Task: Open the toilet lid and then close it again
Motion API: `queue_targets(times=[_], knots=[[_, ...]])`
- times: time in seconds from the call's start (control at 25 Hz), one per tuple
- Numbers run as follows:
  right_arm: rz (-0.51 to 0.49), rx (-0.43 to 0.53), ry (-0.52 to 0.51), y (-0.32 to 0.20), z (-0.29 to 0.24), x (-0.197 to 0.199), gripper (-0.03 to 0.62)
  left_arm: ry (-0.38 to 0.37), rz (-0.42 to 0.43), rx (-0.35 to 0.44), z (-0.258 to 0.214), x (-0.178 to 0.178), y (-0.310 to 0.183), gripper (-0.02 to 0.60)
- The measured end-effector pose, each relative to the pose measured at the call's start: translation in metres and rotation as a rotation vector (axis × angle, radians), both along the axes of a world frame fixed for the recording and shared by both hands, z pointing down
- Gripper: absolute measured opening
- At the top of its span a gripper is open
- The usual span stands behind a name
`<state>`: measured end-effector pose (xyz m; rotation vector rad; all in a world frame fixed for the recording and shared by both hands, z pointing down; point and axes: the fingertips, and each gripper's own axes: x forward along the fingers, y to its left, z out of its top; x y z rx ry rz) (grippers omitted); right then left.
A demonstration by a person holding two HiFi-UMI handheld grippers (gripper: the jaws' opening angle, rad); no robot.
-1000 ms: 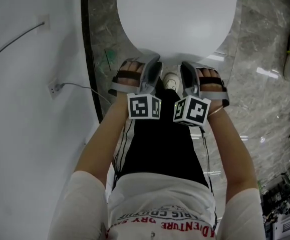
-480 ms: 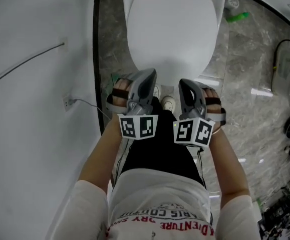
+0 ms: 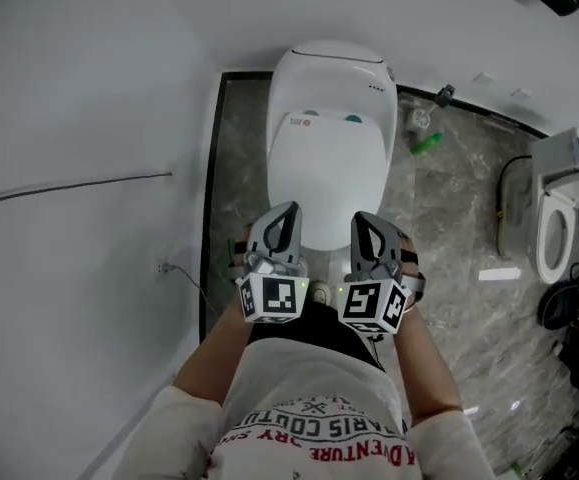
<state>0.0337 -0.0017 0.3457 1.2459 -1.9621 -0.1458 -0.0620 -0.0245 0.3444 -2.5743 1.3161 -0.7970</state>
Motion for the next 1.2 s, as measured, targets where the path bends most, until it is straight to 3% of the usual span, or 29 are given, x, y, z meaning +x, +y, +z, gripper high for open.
queue_targets(times=[0.16,0.32,0.52,0.64,0.92,1.2], knots=[[0.05,0.06,-0.063,0.004,-0.069,-0.002,0.017,0.143,-0.029,-0.014,-0.069,-0.005,0.006,0.006],[0.096,0.102,-0.151,0.009,-0.132,-0.001,0.015,0.257,0.002,0.012,-0.146,-0.002,0.006,0.006],[0.16,0.15,-0.242,0.02,-0.193,0.006,0.015,0.346,0.02,0.071,-0.221,-0.003,0.015,0.006],[0.209,0.177,-0.363,0.019,-0.227,0.007,0.015,0.357,0.043,0.11,-0.256,-0.002,0.018,0.006],[0.234,0.232,-0.495,0.027,-0.281,0.011,0.015,0.399,0.053,0.17,-0.319,0.002,0.03,0.006],[0.212,0.245,-0.508,0.044,-0.289,0.003,0.017,0.524,0.018,0.1,-0.325,-0.01,0.052,0.006]])
